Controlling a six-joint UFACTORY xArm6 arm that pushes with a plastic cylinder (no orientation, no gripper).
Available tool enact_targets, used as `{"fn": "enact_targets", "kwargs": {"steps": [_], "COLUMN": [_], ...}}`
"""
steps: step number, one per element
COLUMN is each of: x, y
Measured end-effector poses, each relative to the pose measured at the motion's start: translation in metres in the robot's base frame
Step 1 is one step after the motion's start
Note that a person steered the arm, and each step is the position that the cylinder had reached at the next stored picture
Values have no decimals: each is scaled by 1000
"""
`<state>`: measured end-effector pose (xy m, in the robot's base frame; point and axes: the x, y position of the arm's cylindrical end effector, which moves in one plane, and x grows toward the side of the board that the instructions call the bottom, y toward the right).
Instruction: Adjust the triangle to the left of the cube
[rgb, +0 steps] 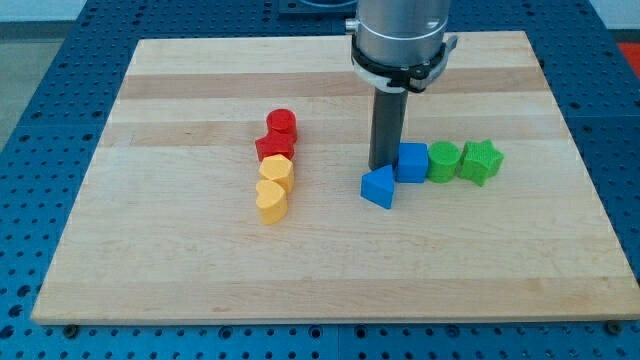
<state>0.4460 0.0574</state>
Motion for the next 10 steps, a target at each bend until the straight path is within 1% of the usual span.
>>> {"fn": "enact_targets", "kwargs": {"steps": [1, 4, 6, 10], "x": [0, 0, 1, 31], "y": [0, -40, -54, -64]}}
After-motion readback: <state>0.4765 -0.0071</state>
